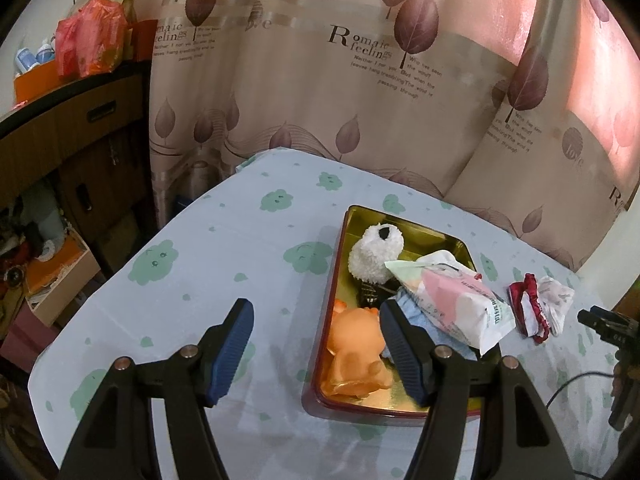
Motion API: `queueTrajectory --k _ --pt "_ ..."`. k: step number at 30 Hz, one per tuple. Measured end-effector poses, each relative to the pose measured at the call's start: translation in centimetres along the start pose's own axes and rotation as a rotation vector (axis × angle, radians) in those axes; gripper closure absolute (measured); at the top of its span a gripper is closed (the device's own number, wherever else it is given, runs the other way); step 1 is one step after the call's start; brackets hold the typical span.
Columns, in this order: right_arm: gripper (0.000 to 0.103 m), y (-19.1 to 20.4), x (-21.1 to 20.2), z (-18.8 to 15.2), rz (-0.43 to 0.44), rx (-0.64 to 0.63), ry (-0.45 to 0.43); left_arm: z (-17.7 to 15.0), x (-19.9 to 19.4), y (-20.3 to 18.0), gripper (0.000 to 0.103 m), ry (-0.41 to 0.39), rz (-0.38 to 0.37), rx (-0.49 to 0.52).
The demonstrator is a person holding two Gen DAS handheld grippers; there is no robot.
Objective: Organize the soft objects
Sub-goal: 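Grasp the white printed tissue packet with the right tool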
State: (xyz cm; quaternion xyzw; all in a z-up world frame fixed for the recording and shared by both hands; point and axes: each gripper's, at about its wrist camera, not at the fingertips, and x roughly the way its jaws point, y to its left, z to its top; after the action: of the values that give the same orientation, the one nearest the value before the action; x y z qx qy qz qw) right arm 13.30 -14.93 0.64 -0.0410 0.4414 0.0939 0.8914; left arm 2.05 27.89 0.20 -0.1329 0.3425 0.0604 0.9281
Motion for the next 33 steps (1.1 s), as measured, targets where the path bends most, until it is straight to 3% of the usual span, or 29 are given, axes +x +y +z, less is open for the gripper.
queueTrajectory --k 4,9,17,21,24,26,27,29,33 --pt "0.029 -3.6 1.3 0.3 -0.046 0.054 0.006 -0.1 0.2 0.0 0.036 0.008 0.004 0.002" --pt "0.027 -6.3 3.9 1.4 -0.045 0.119 0.026 -0.3 0.5 -0.1 0.036 0.012 0.019 0.015" --pt "0.026 -7.9 9.9 4.3 -0.038 0.179 0.090 -0.8 1.2 -0.3 0.036 0.021 0.021 0.039" --pt "0.027 -6.8 12.3 5.3 -0.051 0.128 0.103 -0.8 1.4 -0.4 0.036 0.024 0.017 0.054" --pt "0.042 -5.7 13.1 5.7 -0.089 0.063 0.083 -1.0 1.8 -0.5 0.036 0.026 0.041 0.072" --pt "0.065 -5.0 13.3 5.7 -0.109 0.023 0.069 -1.2 2.1 -0.5 0.036 0.033 0.058 0.080" --pt "0.068 -4.7 13.3 5.6 -0.117 0.009 0.058 -1.2 2.2 -0.6 0.036 0.037 0.063 0.084" --pt "0.083 -4.5 12.8 5.4 -0.122 -0.012 0.033 -1.3 2.4 -0.6 0.036 0.038 0.067 0.084" --pt "0.086 -4.8 10.5 4.4 -0.093 -0.011 -0.013 -1.4 2.4 -0.9 0.036 0.041 0.075 0.102"
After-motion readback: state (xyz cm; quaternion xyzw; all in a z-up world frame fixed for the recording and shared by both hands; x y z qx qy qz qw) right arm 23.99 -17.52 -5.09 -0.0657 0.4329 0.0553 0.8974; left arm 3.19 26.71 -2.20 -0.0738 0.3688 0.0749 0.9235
